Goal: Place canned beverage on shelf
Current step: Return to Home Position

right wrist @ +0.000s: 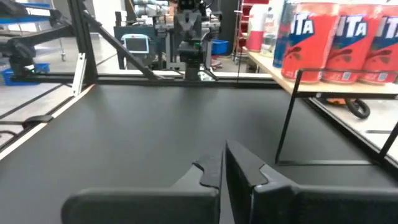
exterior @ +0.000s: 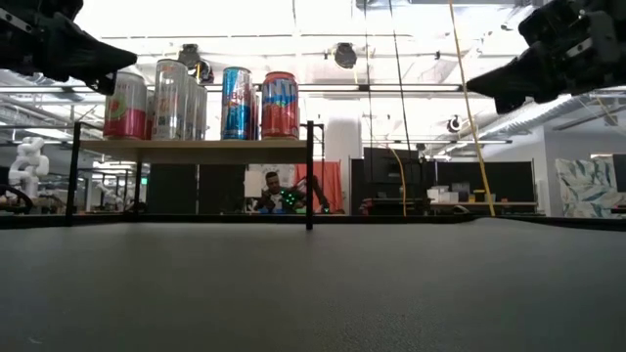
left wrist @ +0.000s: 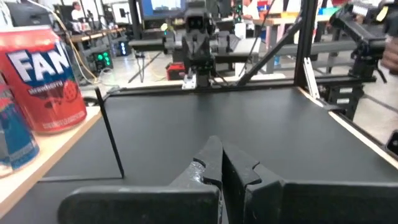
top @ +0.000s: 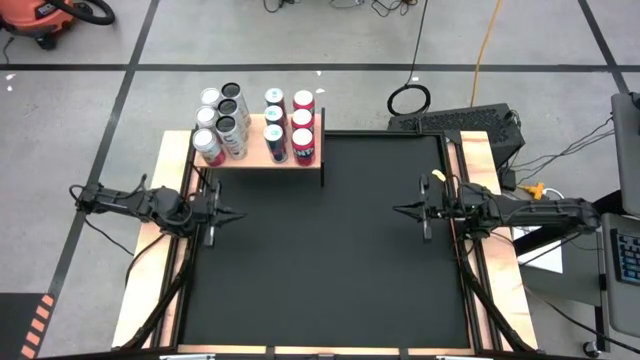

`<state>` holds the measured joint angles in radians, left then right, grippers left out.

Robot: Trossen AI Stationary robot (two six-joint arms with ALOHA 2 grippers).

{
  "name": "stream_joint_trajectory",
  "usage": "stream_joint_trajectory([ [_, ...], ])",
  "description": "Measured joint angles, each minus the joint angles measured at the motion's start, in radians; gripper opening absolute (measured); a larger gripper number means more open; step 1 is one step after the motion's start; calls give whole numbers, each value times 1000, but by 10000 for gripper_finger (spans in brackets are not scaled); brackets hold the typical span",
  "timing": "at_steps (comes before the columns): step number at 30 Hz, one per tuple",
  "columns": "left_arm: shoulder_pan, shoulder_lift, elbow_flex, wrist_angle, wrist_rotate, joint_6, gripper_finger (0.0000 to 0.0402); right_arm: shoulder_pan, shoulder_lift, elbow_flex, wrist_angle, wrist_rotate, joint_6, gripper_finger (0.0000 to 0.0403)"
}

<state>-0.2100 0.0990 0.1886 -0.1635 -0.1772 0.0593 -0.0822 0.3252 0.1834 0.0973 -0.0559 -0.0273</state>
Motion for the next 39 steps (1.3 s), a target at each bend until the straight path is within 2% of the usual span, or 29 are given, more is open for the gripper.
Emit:
stream_joint_trajectory([
  [11,0,0,0,-14,0,-22,0,12,1,-147,174,3,48,0],
  [27,0,0,-1,-25,-2,-21,0,12,0,-163,136,1,35,0],
  [34,0,-28,-89,62,3,-26,0,12,0,-164,111,-5,37,0],
  [39,0,-66,-152,132,30,-24,0,12,0,-164,112,-74,41,0],
])
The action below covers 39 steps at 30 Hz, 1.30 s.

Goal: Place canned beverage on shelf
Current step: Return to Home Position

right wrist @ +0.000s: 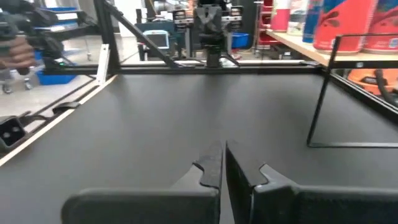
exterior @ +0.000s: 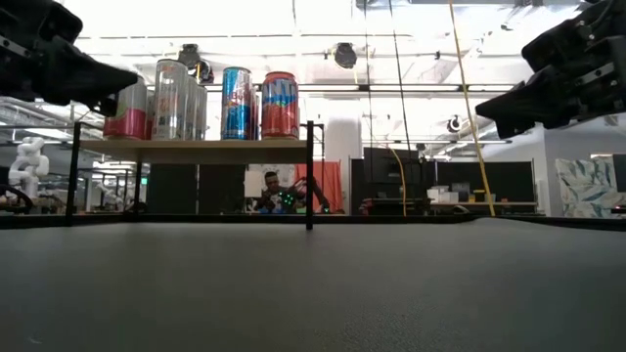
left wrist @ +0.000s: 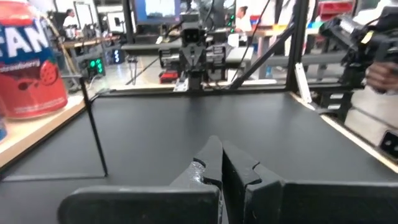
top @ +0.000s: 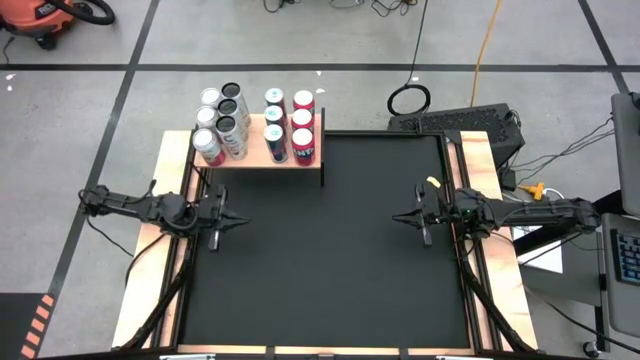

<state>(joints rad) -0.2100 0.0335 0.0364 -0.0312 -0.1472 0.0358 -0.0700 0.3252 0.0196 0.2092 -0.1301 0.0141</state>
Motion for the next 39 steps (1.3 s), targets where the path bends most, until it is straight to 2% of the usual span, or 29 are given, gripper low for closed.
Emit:
stream_joint_trajectory([
  [6,0,-23,-7,13,39,26,0,0,-26,0,3,-6,-8,0],
  [17,0,-32,-29,77,83,76,0,0,-155,-1,-13,-6,-26,0],
  [30,3,-33,-30,68,86,89,0,0,-260,-1,-95,-2,-49,0],
  [35,40,-33,-30,68,83,107,0,-3,-322,-1,-118,-2,-84,0],
  [39,91,-33,-30,64,92,109,0,-3,-323,-2,-121,-4,-87,0],
])
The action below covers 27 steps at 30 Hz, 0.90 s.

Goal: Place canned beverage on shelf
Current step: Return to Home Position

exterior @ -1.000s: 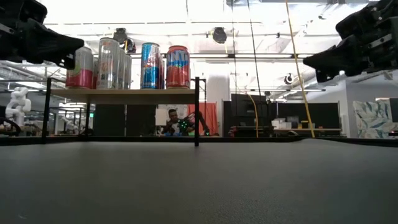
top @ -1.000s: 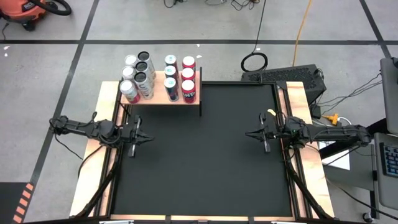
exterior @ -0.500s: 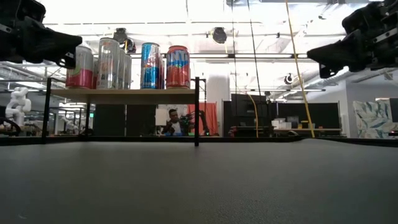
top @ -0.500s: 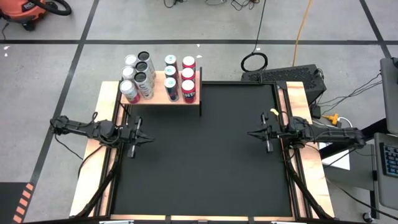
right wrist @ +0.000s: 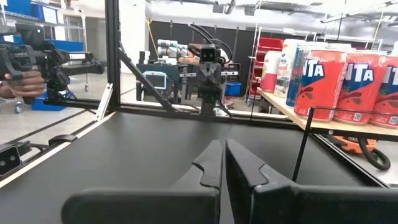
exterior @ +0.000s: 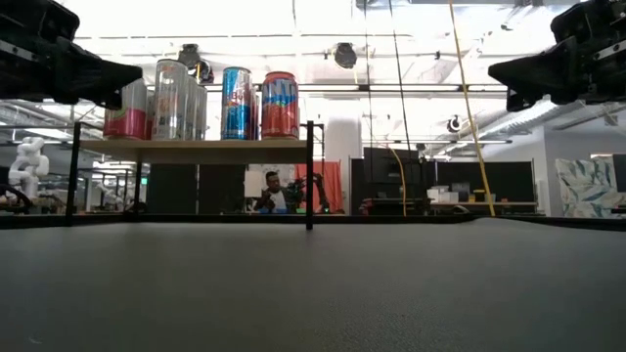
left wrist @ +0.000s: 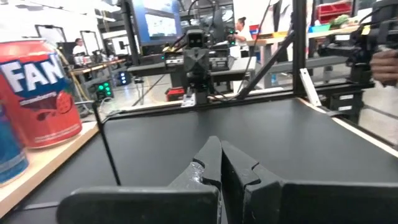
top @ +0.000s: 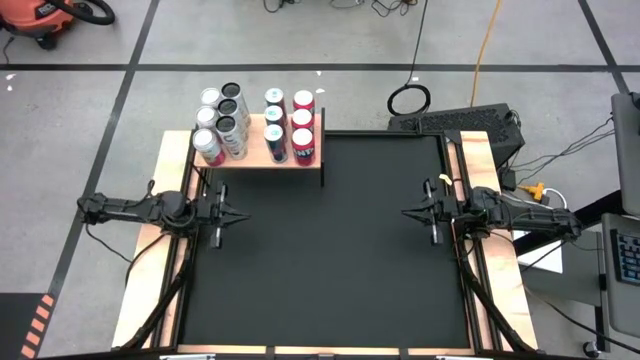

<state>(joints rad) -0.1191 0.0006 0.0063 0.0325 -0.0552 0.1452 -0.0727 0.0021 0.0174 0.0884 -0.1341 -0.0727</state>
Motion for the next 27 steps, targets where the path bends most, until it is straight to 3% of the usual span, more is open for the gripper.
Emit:
stream_joint_trajectory([
  [10,81,0,-1,-15,61,-33,0,-7,0,-3,-30,-27,8,0],
  [27,82,4,-1,-17,72,-88,0,-64,0,-3,-3,-55,131,0],
])
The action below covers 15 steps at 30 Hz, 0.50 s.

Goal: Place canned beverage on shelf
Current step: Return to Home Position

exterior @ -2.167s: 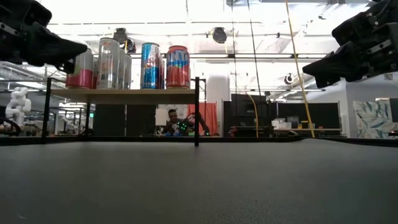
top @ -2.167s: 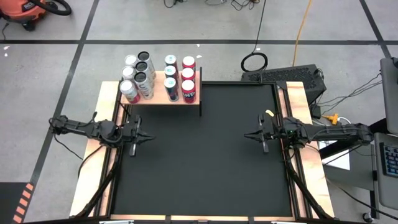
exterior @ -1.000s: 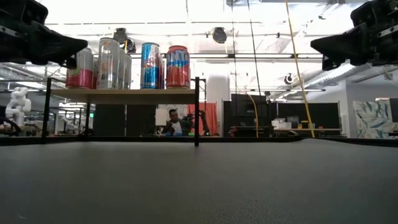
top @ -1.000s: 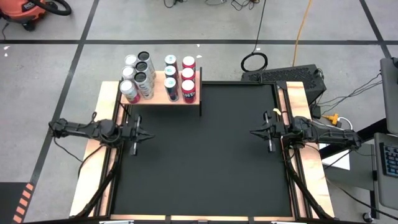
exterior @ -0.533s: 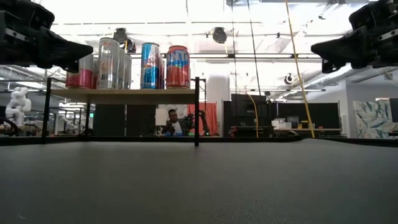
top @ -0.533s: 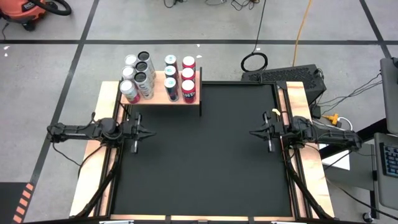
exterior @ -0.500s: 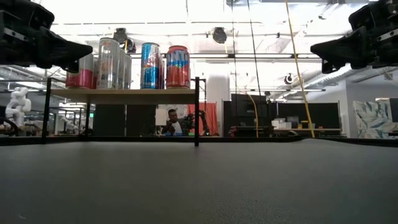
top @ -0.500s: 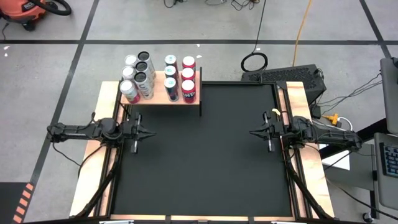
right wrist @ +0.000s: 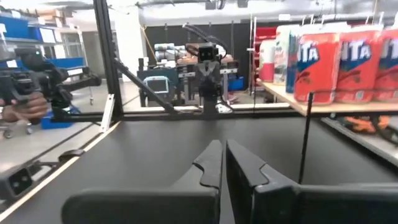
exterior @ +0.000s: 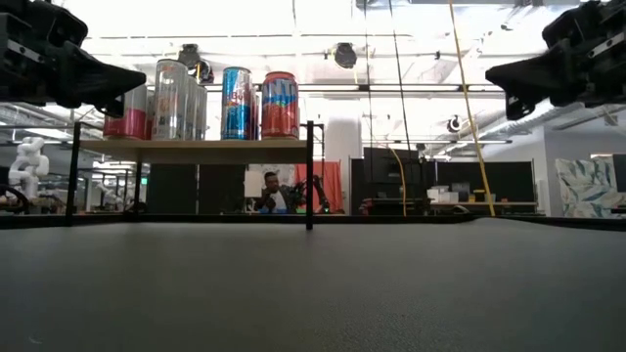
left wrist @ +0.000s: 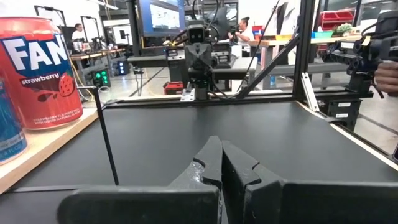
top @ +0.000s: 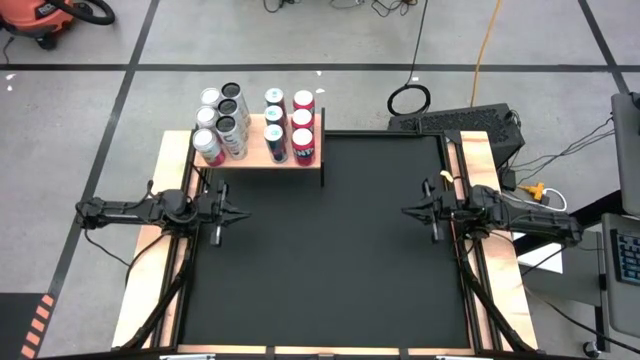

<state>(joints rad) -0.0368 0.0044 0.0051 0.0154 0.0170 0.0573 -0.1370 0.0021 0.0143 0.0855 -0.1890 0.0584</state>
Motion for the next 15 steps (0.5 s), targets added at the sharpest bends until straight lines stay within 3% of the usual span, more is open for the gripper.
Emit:
stream_joint_trajectory([
  [15,0,1,-1,-1,-5,-4,0,67,0,0,-35,56,21,0],
])
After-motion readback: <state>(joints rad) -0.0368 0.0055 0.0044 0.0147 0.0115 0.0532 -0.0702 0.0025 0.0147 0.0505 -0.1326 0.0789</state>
